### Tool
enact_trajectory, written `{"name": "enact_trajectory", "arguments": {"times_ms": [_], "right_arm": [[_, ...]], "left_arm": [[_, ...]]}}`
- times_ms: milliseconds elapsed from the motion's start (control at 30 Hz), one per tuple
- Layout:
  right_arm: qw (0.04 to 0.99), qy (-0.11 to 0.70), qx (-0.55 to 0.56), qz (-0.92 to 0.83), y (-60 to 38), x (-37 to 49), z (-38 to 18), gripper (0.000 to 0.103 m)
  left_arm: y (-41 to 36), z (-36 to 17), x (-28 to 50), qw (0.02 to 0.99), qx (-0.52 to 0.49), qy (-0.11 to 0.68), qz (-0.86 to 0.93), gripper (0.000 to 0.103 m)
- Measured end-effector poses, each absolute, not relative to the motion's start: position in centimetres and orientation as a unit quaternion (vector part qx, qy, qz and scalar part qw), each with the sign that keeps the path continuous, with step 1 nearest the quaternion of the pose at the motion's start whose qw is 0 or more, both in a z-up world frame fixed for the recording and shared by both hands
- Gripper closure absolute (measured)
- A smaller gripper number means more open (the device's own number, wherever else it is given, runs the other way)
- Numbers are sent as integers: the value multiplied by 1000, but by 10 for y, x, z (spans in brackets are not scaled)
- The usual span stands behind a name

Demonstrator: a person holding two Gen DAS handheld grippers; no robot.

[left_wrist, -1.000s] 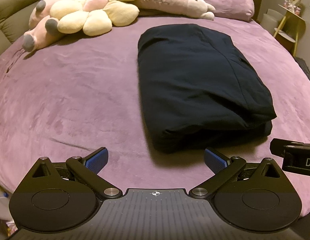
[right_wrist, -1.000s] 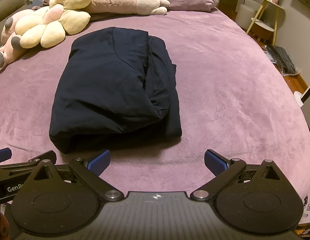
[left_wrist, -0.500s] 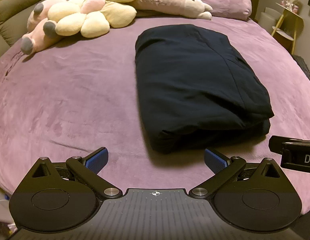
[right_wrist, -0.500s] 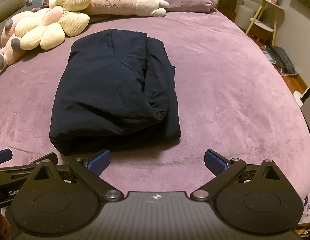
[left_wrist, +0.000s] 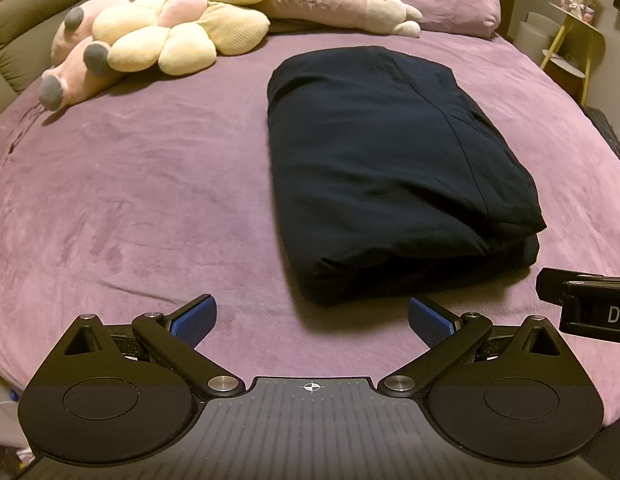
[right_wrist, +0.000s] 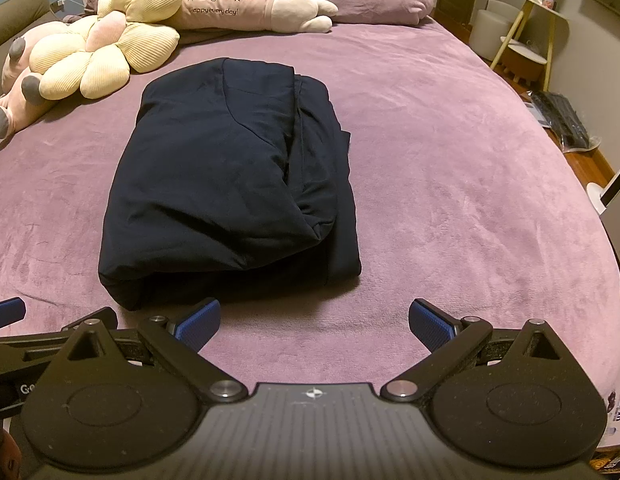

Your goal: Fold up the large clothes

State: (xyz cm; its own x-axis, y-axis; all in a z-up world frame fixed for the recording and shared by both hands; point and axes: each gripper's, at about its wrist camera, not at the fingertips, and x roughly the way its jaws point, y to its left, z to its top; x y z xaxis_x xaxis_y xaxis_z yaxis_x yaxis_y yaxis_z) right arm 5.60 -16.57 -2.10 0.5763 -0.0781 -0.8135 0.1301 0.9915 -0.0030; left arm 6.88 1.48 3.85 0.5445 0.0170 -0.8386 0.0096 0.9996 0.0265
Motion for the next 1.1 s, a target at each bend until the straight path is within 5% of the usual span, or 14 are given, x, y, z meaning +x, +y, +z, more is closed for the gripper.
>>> {"name": "enact_trajectory", "arguments": {"times_ms": [1100], "right_arm": [[888,455,30,-63,-164,53,-21,3]], "left_arm": [[11,39,67,879,19,476,-4,0]]}}
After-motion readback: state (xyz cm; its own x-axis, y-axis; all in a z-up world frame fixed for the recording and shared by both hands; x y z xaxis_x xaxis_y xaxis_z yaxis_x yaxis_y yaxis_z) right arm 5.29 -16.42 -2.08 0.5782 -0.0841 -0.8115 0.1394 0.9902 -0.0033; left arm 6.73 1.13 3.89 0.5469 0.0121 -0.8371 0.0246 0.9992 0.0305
